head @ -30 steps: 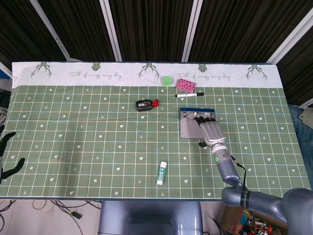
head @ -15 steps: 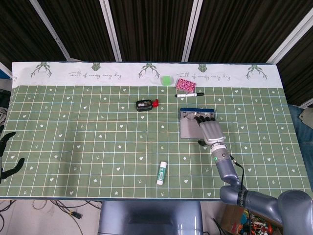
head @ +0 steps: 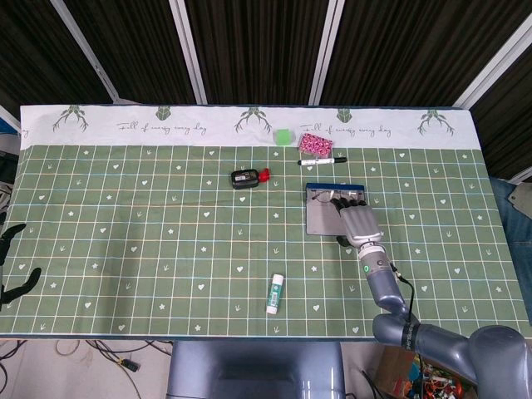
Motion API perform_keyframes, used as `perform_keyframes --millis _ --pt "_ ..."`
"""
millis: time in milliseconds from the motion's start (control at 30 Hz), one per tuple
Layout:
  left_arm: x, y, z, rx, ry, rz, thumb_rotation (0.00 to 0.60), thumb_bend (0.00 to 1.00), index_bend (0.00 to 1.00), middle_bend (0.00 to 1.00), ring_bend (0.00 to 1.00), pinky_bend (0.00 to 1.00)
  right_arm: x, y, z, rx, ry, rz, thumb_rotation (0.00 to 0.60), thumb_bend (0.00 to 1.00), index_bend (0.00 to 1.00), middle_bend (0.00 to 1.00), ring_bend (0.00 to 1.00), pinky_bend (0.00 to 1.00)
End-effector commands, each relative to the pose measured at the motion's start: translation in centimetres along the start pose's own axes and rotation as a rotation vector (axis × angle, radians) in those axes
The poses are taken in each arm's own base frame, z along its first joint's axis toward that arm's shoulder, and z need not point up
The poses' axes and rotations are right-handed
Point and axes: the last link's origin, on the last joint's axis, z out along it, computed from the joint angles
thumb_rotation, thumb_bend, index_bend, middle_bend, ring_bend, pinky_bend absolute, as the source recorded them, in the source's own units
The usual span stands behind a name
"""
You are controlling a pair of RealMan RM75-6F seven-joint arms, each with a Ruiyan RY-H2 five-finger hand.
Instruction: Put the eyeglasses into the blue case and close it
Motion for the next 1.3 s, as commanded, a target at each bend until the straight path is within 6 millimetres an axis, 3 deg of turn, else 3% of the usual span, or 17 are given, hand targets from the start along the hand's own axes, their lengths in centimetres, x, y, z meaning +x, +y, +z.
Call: perform_keyframes --millis 33,633,1000,1300 --pt "0.0 0.0 0.0 0.0 0.0 0.0 0.6 0.26 0.17 0.0 0.0 0.0 0.0 0.0 0.0 -0.002 0.001 0.001 0.6 0.3 0.19 0.22 0.25 0.27" --pt "0.0 0.0 0.0 -0.001 0.003 0.0 0.6 0.26 0.17 0.0 0.0 0.0 -0.5 0.4 0.3 -0.015 -0.015 0.0 0.6 0.3 0.19 0.22 0.25 0.27" --pt "0.0 0.0 0.0 0.0 0.003 0.0 0.6 0.26 0.17 0.0 0.0 0.0 -0.4 0.3 0.5 -0.013 -0.007 -0.001 0.6 0.46 0.19 0.23 0.27 0.27" --pt "0.0 0.0 0.0 0.0 0.002 0.0 0.6 0.26 0.17 0.0 0.0 0.0 0.3 -0.1 1.1 -0.009 0.03 0.002 0.6 0.47 0.19 0.24 0.27 0.27"
